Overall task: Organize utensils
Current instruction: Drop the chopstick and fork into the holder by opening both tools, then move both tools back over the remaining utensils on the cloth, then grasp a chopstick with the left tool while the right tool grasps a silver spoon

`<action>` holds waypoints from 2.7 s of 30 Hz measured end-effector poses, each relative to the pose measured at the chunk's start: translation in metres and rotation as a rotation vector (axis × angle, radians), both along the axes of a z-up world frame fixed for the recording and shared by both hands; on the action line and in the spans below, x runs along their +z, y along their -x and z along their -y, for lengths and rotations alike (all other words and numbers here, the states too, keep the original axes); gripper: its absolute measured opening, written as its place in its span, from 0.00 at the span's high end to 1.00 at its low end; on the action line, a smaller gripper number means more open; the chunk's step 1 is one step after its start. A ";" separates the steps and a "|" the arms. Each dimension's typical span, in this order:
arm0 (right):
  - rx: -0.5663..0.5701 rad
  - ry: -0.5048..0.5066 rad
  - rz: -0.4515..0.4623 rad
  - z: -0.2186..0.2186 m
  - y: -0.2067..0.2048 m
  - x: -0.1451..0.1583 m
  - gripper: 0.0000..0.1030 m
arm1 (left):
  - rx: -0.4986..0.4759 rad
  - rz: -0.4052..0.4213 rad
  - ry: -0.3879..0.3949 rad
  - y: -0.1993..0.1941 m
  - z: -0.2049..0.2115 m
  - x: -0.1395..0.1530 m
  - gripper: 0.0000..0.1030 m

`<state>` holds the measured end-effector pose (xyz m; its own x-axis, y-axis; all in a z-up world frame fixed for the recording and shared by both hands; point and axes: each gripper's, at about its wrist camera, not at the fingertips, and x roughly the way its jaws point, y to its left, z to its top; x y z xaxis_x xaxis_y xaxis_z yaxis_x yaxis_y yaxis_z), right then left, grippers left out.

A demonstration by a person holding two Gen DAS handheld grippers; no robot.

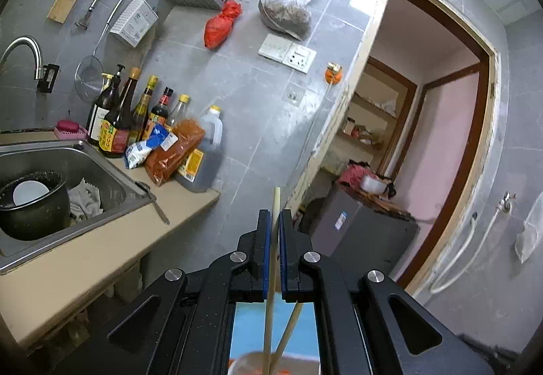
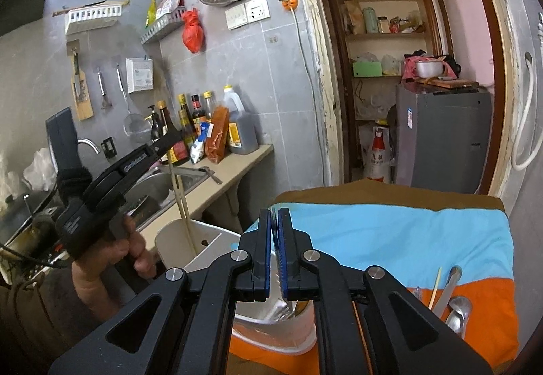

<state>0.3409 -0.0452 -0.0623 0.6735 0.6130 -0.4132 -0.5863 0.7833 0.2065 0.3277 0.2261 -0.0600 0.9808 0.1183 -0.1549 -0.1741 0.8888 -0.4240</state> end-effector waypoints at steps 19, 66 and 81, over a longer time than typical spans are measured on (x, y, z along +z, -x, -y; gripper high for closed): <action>-0.129 -0.094 0.066 0.063 0.011 0.038 0.48 | -0.232 -0.099 -0.055 0.034 0.065 0.025 0.42; -0.268 0.081 -0.246 0.256 -0.034 -0.104 0.41 | -0.440 -0.478 -0.287 -0.050 0.301 -0.102 0.32; -0.098 0.127 -0.337 0.207 -0.063 -0.127 0.75 | -0.601 -0.632 -0.201 -0.106 0.296 -0.143 0.79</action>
